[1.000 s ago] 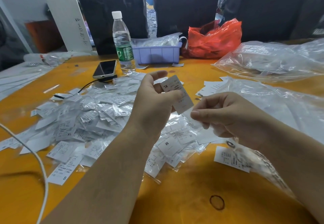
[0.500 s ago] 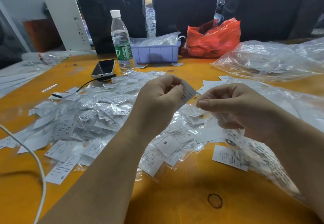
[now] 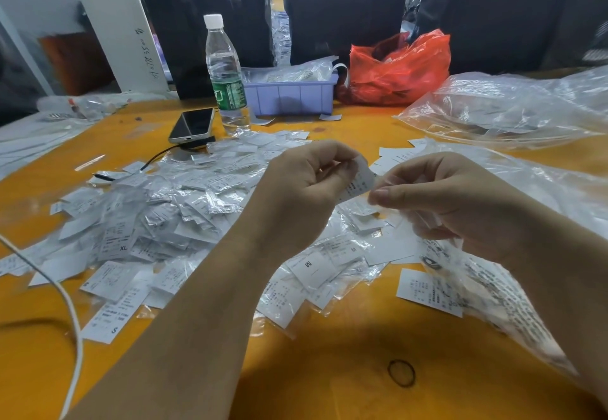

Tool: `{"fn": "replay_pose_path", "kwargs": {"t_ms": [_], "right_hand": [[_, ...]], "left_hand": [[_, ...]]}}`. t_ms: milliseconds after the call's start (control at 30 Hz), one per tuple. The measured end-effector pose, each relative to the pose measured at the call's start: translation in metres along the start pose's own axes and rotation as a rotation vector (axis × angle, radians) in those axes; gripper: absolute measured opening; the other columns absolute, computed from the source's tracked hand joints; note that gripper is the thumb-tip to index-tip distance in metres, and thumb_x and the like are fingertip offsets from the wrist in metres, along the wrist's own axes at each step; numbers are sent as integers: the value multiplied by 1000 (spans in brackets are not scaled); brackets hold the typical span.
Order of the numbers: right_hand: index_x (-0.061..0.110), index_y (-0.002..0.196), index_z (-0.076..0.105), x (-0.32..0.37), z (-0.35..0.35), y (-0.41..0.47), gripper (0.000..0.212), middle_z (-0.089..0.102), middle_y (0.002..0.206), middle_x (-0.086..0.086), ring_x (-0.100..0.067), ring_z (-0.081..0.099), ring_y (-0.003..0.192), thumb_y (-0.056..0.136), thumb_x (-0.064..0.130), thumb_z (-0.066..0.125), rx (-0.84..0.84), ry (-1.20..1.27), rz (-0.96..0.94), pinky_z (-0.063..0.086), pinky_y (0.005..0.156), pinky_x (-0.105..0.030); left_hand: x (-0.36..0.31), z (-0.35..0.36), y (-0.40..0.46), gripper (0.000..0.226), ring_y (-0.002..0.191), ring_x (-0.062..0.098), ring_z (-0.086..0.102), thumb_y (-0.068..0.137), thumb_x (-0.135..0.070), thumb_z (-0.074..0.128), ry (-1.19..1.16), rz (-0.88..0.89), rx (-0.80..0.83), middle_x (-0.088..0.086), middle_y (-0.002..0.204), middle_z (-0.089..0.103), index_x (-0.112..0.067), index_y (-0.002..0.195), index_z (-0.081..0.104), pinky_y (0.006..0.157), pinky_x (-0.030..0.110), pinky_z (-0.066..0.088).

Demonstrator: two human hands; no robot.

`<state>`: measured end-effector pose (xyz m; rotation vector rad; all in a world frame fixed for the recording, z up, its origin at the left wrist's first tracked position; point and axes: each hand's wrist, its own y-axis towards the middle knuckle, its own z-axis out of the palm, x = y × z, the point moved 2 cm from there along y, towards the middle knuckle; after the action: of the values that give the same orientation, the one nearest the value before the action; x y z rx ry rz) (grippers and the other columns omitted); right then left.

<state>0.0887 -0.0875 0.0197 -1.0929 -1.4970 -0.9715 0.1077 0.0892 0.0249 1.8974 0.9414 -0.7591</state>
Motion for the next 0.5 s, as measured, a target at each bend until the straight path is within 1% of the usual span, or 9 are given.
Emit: {"fn": "replay_pose_path", "kwargs": {"t_ms": [67,233,267,333,400,433,467,500], "right_hand": [[12,69,74,0,1,0,10,28,47,-5,-12,21,40,66,21,75,13,-10,0,22,39,-16],[11,68,73,-1,1,1,15,29,44,-4,-13,21,40,64,25,76,49,-26,-7,21,39,-17],[12,67,73,-1,1,1,14,29,44,-4,-14,21,40,65,26,77,55,-29,-9,21,39,-17],[13,65,72,-1,1,1,14,28,44,-3,-13,20,40,65,26,76,69,-28,-15,21,39,-17],[11,71,74,-2,1,1,17,27,44,-2,-12,19,39,65,27,76,82,-15,-15,21,38,-17],[9,76,75,-2,1,1,22,27,44,-1,-11,19,40,64,28,77,88,-10,-11,21,38,-17],[6,81,75,-2,1,1,29,26,45,-1,-11,18,40,63,29,77,95,-8,-7,21,37,-17],[4,86,75,-2,1,1,35,26,46,-1,-10,18,40,62,29,77,100,-9,-3,21,37,-17]], "left_hand": [[0,1,-1,17,83,11,62,97,-14,58,16,11,10,-5,87,69,-19,96,74,73,28,51],[-1,2,-2,14,79,15,62,96,-13,59,23,26,42,-5,84,70,-15,97,73,70,30,51],[0,2,-2,14,78,14,62,96,-14,60,26,31,48,-6,84,69,-15,97,73,68,28,50],[-1,1,-2,12,73,8,61,95,-14,61,30,39,72,-6,83,68,-16,98,73,62,20,49],[-1,1,-2,12,66,3,58,94,-16,63,18,34,118,-2,82,66,-19,101,71,59,13,45],[-1,1,-3,12,64,2,56,94,-17,63,15,31,144,0,81,64,-21,103,70,58,11,43],[0,1,-3,13,63,2,55,93,-19,64,18,30,170,2,81,64,-23,104,69,57,11,42],[0,0,-2,14,65,6,56,93,-21,64,23,29,192,3,81,64,-25,105,68,57,12,42]]}}
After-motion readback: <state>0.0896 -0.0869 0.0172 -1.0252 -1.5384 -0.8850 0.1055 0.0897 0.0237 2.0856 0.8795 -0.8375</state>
